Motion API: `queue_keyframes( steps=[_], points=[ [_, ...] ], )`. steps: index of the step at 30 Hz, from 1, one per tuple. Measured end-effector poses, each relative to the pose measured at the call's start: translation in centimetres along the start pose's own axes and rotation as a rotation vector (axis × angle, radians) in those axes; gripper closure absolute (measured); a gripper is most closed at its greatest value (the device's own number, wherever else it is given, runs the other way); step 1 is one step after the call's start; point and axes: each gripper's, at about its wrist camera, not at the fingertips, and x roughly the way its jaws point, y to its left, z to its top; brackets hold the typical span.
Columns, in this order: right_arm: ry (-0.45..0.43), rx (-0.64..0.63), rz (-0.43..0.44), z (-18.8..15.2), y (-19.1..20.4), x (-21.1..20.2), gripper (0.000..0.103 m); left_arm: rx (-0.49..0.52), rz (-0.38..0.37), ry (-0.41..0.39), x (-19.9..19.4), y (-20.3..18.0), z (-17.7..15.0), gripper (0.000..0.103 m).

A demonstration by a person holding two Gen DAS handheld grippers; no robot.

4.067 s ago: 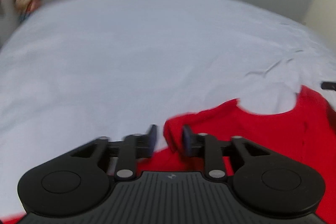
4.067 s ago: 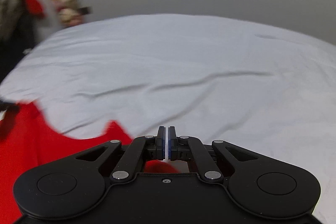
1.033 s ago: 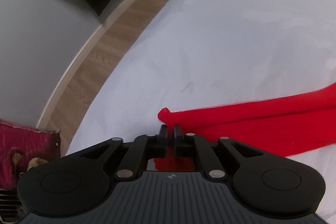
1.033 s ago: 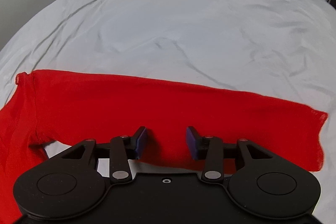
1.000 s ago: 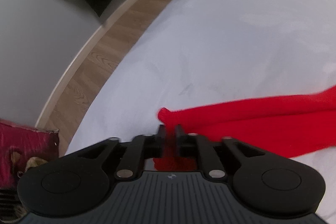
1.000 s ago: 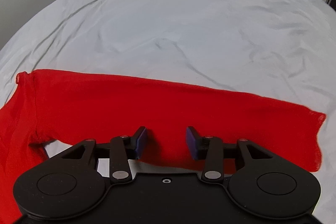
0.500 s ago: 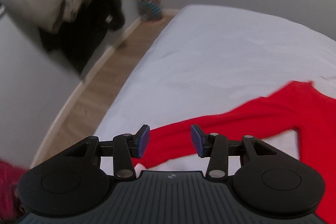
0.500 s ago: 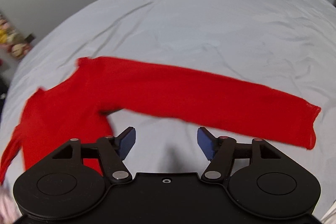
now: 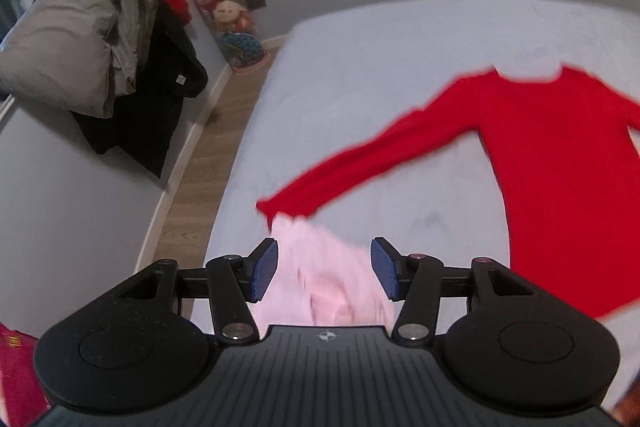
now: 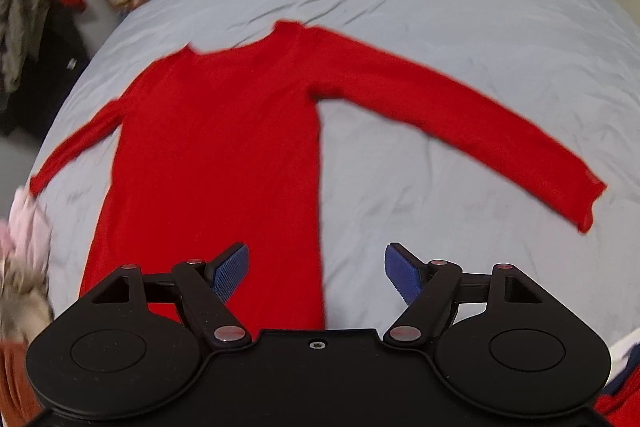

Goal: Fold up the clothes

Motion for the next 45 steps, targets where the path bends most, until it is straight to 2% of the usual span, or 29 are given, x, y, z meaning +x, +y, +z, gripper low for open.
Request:
queue_keyframes(
  steps=[5,9,12,13,18,21,26,30,34,39,45],
  points=[
    [0.035,-0.087,0.013,-3.8,2.7,-0.5,0.03,0.03,0.024,0.037,-1.9,-0.6,-3.7,0.053],
    [0.055,-0.099,0.04,-6.6,4.6,-0.7,0.03,0.032,-0.011,0.035,-3.4,-2.2,-6.2,0.052],
    [0.052,-0.101,0.069,-9.0,6.1,-1.1,0.03,0.037,-0.078,0.022,-4.3,-4.8,-7.7,0.052],
    [0.047,-0.103,0.078,-9.6,6.4,-1.3,0.03,0.041,-0.127,0.022,-4.5,-6.2,-8.4,0.052],
    [0.051,-0.077,0.101,-12.0,7.0,-1.4,0.03,0.076,-0.262,0.022,-4.7,-11.3,-10.0,0.052],
    [0.026,-0.05,0.111,-13.2,7.1,-1.1,0.03,0.11,-0.295,-0.017,-4.2,-14.4,-10.3,0.052],
    [-0.088,-0.065,0.097,-13.6,7.5,-0.6,0.03,0.103,-0.355,-0.086,-2.5,-18.4,-9.7,0.052],
    [-0.163,-0.057,0.084,-13.3,7.4,0.6,0.03,0.101,-0.359,-0.144,0.4,-21.1,-8.6,0.052],
    [-0.225,-0.041,0.081,-13.3,6.9,1.9,0.03,0.122,-0.337,-0.169,3.2,-22.9,-8.0,0.052],
    [-0.285,-0.008,0.08,-13.0,6.2,2.8,0.03,0.14,-0.327,-0.161,6.2,-24.5,-7.9,0.052],
    [-0.306,0.012,0.091,-12.2,6.4,4.2,0.03,0.061,-0.377,-0.105,9.2,-25.1,-7.8,0.052]
  ],
)
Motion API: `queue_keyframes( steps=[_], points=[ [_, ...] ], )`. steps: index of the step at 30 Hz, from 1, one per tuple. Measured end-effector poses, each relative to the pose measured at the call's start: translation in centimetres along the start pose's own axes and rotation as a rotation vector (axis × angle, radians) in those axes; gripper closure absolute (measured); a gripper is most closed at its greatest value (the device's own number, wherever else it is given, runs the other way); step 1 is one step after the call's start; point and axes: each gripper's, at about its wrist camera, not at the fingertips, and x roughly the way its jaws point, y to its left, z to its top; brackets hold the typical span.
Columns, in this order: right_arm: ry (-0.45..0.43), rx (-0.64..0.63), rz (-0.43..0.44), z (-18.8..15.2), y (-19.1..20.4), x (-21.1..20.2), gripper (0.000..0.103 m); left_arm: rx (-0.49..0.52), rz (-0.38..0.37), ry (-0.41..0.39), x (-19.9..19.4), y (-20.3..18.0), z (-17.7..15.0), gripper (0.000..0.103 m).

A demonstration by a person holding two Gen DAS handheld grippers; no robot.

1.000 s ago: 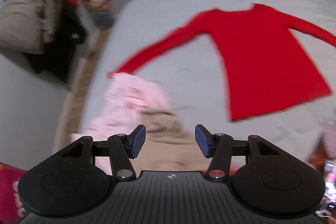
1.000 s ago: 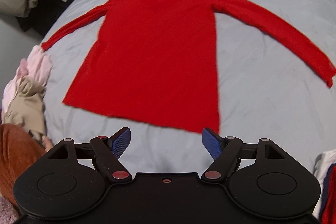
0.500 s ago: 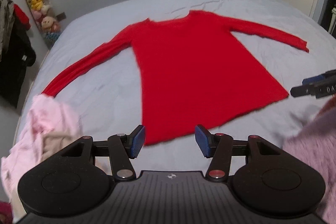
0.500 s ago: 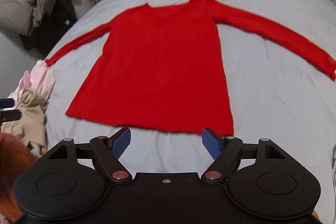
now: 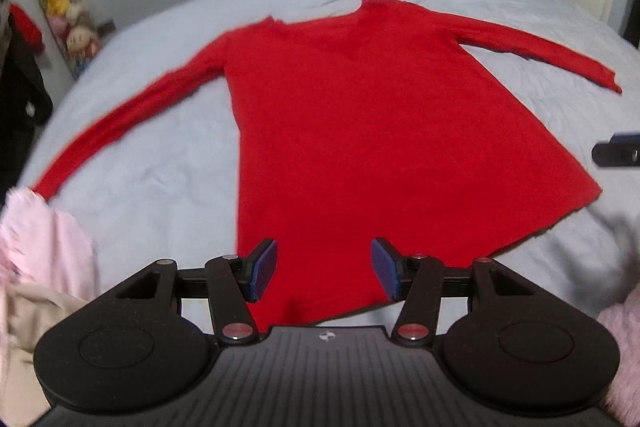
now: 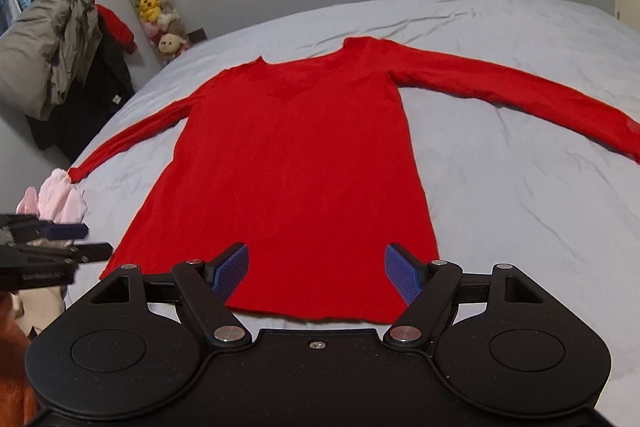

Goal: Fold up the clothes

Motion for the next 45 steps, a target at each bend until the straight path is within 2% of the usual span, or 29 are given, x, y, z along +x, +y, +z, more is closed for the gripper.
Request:
queue_keyframes(
  steps=[7,15,19,39,45],
  points=[
    [0.044,0.045,0.002,0.1,-0.3,2.8,0.03,-0.11,-0.014,0.042,2.0,0.7,-0.5,0.052],
    [0.069,-0.034,-0.064,-0.7,1.0,3.6,0.03,-0.109,0.056,0.048,2.0,0.6,-0.8,0.052],
    [0.082,-0.033,-0.06,-0.8,1.0,3.9,0.03,-0.111,0.074,0.056,2.2,0.6,-0.9,0.052],
    [0.08,-0.04,-0.066,-0.8,1.2,3.7,0.03,-0.147,0.032,0.048,2.4,0.9,-0.8,0.051],
    [0.08,-0.04,-0.066,-0.9,1.3,3.8,0.03,-0.133,0.039,0.058,2.7,0.5,-0.9,0.048]
  ],
)
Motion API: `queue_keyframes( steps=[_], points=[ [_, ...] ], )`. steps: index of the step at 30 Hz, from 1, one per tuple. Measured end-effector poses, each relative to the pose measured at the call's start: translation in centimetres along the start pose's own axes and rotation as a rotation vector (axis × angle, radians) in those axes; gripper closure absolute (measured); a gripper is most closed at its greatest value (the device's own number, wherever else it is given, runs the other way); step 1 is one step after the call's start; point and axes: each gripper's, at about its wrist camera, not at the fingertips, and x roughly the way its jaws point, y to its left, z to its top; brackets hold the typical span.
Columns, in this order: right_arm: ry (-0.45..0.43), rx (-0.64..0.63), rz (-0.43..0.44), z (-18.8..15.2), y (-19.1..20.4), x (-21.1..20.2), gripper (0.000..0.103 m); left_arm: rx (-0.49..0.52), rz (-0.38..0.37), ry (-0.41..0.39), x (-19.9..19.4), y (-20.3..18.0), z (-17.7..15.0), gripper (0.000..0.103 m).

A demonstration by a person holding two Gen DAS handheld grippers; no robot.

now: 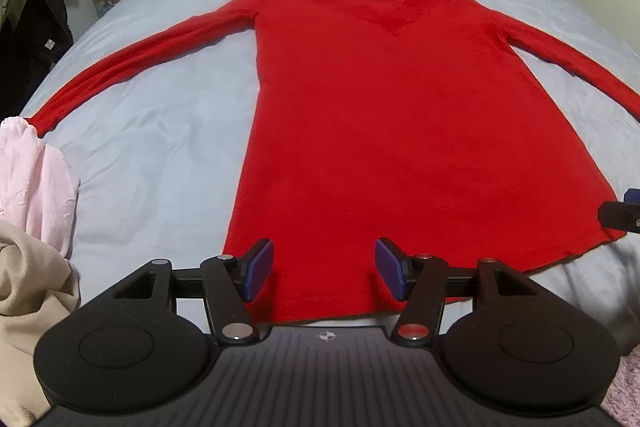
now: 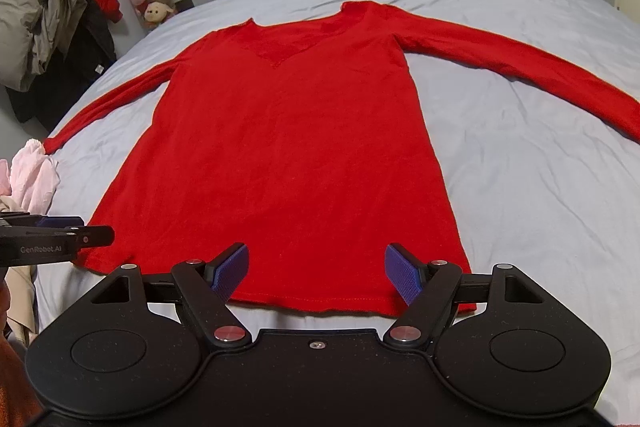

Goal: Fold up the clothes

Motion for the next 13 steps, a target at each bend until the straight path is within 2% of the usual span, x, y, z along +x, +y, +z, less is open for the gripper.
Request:
queue_keyframes(
  steps=[13],
  points=[
    [0.003,-0.002,-0.003,-0.1,-0.05,-0.19,0.03,0.014,0.005,-0.011,0.06,-0.05,-0.2,0.046]
  ],
)
